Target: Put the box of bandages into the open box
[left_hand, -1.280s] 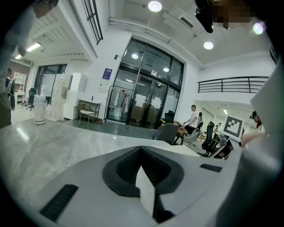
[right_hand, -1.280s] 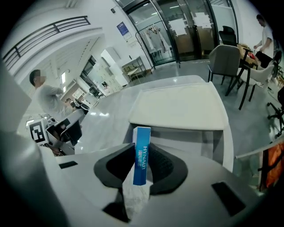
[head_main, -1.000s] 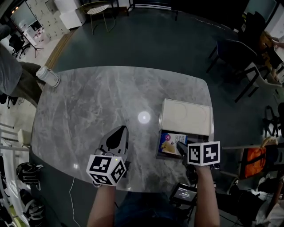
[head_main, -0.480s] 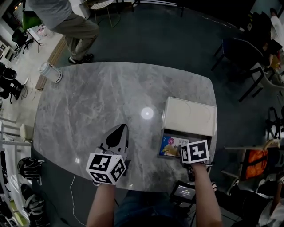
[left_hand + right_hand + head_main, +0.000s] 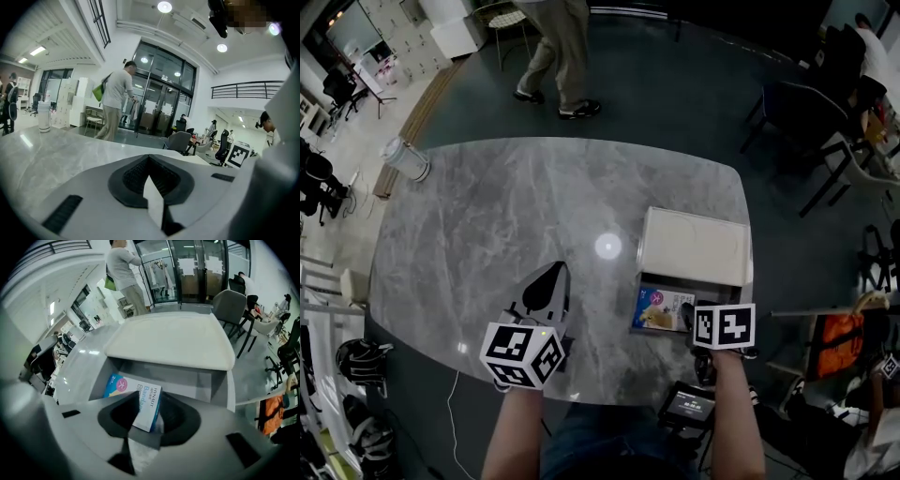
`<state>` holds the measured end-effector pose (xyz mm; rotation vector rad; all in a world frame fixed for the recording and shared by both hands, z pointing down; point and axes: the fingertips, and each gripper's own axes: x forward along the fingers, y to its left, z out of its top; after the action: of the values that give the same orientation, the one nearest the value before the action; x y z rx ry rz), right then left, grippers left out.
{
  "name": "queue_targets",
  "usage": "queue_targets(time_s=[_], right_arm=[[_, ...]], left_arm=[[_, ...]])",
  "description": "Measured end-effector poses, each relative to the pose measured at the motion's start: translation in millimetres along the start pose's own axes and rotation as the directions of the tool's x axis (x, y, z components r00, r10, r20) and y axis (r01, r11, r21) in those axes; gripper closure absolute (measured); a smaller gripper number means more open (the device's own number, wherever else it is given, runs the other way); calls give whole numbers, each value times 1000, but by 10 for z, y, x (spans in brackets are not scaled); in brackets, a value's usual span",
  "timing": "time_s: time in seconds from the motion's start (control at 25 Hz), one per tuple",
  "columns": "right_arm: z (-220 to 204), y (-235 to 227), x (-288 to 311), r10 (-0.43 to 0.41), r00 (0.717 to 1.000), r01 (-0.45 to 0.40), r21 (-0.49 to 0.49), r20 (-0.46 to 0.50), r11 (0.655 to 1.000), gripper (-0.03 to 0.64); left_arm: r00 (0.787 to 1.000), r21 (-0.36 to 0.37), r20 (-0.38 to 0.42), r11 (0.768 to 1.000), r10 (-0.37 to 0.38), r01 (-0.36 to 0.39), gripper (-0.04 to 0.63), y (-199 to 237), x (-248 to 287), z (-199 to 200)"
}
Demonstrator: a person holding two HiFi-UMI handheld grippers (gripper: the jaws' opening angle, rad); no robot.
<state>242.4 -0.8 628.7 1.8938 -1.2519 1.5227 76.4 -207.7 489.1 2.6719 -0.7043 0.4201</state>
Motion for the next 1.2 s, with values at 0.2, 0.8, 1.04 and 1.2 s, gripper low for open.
queue_targets(time_s=[0.2, 0.8, 1.04, 1.2], right_arm=[[189, 157, -190, 85, 988, -79, -51, 125, 996, 592], [789, 368, -786, 84, 943, -54, -101, 322, 993, 592], [1059, 428, -1078, 91, 904, -35, -139, 418, 990, 592], [1196, 480, -1271, 104, 870, -25, -167, 482, 986, 592]], left_arm=[[1000, -3, 11, 1000, 0, 0, 585, 14, -57, 2], [979, 59, 195, 997, -56, 45, 584, -91, -121, 816], [956, 93, 284, 994, -79, 55, 584, -180, -207, 1168], [940, 104, 329, 993, -93, 62, 585, -215, -262, 1335]])
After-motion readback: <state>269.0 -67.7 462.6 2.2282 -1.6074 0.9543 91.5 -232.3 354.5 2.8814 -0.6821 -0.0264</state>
